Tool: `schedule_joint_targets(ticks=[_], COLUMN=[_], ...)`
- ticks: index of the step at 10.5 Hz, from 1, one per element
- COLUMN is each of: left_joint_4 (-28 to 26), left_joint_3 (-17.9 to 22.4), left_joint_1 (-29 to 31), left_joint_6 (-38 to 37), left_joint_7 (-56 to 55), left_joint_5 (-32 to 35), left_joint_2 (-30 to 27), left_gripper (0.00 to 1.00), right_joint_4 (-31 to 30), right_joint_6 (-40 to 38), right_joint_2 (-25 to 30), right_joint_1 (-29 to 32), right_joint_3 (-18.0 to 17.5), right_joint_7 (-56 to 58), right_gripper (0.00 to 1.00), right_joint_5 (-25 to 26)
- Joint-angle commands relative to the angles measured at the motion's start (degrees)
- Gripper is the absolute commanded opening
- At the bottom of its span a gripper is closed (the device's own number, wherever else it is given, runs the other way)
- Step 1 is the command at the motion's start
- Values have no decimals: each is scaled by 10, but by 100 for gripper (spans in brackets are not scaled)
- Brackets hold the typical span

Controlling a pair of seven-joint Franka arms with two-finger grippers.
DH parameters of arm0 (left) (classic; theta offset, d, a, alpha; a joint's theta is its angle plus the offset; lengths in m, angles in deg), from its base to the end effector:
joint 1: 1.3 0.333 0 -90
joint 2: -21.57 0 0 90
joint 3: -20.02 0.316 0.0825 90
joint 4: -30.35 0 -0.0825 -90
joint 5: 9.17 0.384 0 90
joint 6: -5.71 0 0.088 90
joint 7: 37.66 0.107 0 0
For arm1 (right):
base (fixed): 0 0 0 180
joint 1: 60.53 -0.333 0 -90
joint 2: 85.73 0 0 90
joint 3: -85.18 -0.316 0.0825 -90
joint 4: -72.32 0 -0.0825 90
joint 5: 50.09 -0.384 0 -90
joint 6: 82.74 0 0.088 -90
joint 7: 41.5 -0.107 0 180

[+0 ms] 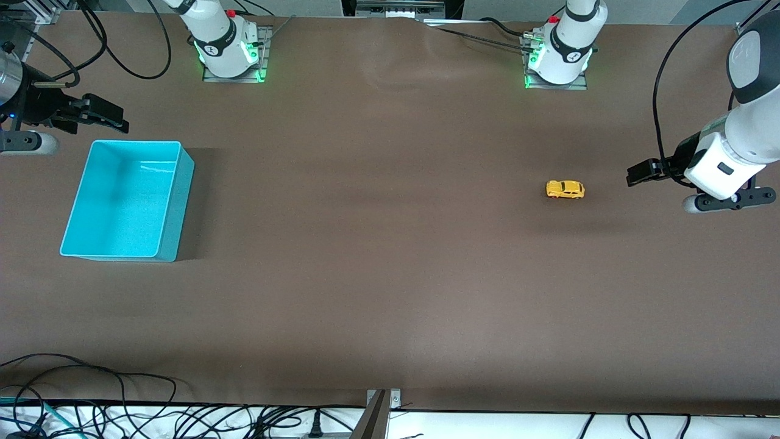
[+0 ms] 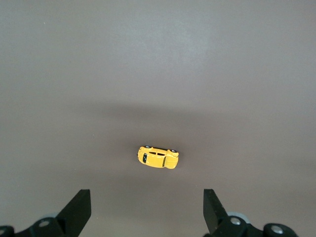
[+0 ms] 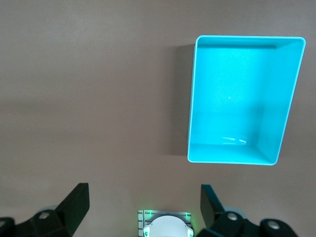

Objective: Wind up and store yellow beetle car
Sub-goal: 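Lower the left gripper over the yellow beetle car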

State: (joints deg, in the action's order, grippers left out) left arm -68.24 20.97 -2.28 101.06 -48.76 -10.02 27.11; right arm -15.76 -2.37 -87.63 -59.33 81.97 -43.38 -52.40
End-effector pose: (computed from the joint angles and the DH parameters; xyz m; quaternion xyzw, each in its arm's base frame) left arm 0.5758 -0.0021 0.5067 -0.9923 -0.0974 0.0768 0.0009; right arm 0.5453 0.0235 0.6087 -0.9963 -0.0029 0.0844 0.0182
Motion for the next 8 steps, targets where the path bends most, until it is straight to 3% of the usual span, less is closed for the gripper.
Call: schedule_joint_targets(ticks=[1, 5, 8], left_joint_4=[7, -44, -139], left_joint_3=[1, 1, -5], left_joint_1=[19, 33, 30], left_joint_6=[-10, 4, 113], left_joint_7=[-84, -348, -545], left_joint_5=[-27, -47, -46], left_joint_2=[16, 25, 20], left_gripper=[100, 100, 100], right_joint_4=[0, 0, -2], right_joint_6=[-2, -2, -2], right_joint_2=[1, 1, 1], right_joint_1=[-2, -2, -2], right_joint_3=[4, 4, 4], right_joint_7=[9, 9, 9], right_gripper=[100, 100, 100], right_joint_5=[6, 6, 5])
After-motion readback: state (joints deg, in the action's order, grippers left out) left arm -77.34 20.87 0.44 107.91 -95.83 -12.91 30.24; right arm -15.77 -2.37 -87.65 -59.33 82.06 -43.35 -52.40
